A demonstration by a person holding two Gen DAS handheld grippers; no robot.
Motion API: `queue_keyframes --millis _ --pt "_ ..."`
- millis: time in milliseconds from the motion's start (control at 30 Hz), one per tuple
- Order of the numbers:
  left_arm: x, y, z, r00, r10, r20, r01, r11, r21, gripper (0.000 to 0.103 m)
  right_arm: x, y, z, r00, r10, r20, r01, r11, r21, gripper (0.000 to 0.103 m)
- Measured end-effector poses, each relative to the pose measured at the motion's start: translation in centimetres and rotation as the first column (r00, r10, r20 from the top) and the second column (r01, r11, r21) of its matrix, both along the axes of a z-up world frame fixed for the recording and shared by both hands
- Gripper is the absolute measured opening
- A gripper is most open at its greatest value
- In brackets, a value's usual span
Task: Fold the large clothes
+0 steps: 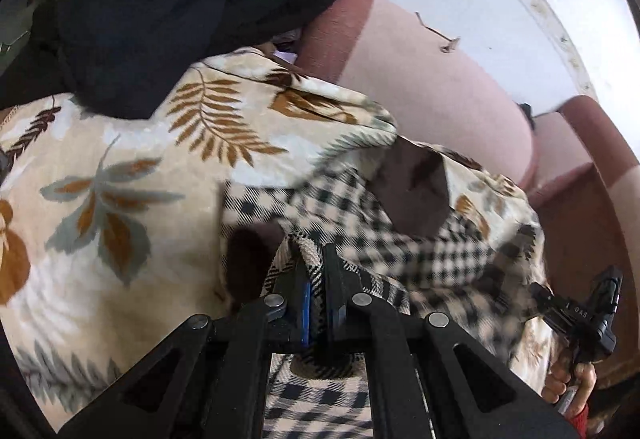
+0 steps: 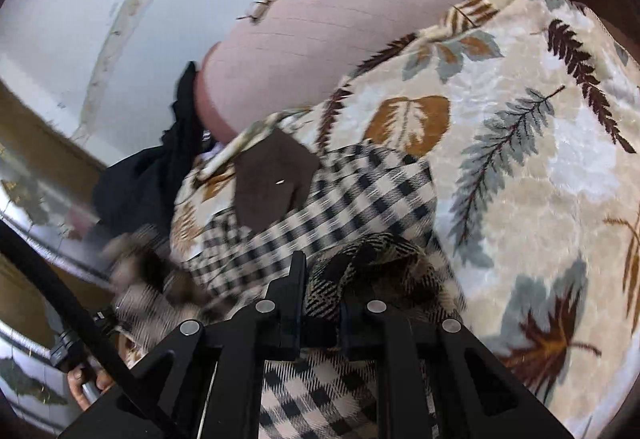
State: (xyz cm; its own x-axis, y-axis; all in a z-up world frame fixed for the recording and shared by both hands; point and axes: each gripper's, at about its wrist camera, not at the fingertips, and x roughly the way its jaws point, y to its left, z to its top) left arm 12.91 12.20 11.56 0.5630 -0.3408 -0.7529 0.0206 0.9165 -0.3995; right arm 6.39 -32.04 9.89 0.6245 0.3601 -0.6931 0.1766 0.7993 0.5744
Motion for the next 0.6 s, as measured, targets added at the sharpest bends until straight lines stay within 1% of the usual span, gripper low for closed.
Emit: queue_keyframes --millis 167,433,533,600 --pt "1.5 0.2 -0.6 1.000 -0.013 -0.001 0.013 0.999 0.045 0.005 1.1 -0.9 -1.3 1.000 -0.015 -0.022 0.015 1.000 -0.007 0.015" --pt "1.6 -0.9 -1.1 1.000 -0.024 0.008 0.022 0.991 0.131 0.005 1.2 -1.9 -2.7 0.998 -0.044 -0.051 0.043 0.999 -0.017 0.015" --pt "1.9 -1.0 -1.4 1.000 -0.007 -0.001 0.007 0.991 0.137 0.006 1.4 -1.8 -3.1 0.997 -0.050 -0.062 0.047 0.998 -0.039 0.015" --pt "2.0 -0.8 -1.4 1.000 0.012 -0.008 -0.011 0.993 0.113 0.006 1.5 -1.6 -3.2 0.997 -0.050 -0.066 0.046 0.997 -0.063 0.015"
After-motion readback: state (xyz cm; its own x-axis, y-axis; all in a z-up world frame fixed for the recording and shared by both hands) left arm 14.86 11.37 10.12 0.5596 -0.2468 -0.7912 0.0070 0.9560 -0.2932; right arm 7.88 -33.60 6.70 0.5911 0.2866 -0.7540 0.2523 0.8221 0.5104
